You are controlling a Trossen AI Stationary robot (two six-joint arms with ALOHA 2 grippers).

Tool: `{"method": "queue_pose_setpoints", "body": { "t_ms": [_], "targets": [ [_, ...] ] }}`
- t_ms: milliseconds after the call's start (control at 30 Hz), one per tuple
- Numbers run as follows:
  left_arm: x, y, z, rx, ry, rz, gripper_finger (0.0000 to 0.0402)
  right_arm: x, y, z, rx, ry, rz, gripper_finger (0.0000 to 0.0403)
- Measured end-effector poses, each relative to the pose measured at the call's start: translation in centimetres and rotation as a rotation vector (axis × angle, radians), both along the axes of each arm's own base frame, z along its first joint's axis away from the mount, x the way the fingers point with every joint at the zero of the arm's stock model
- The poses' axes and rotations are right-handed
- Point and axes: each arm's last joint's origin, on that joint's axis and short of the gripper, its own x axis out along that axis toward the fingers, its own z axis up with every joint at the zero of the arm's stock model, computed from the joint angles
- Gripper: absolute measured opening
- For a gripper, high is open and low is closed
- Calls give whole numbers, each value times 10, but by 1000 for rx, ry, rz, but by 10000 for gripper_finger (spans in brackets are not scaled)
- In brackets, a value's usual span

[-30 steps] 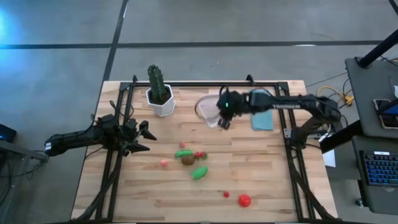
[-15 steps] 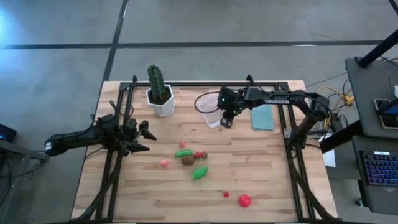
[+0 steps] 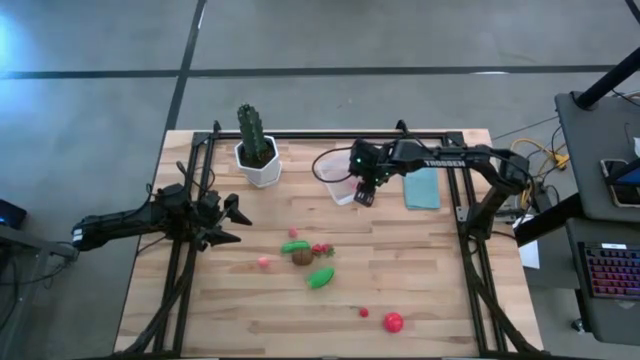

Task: Pick and placing Produce into tupperware
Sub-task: Put the tomato into the transparent bin

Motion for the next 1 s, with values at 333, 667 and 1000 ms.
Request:
{"method": "queue_pose_setpoints", "body": {
  "t_ms": [333, 667, 1000],
  "targets": [
    [0, 0, 0, 0, 0, 0, 283, -18, 48, 44, -70, -60, 242, 219],
    [0, 0, 0, 0, 1, 0, 283, -102, 107, 78, 13, -222, 199, 219],
    [0, 0, 0, 0, 1, 0, 283, -122, 184, 65, 122, -236, 93, 219]
  ]
}}
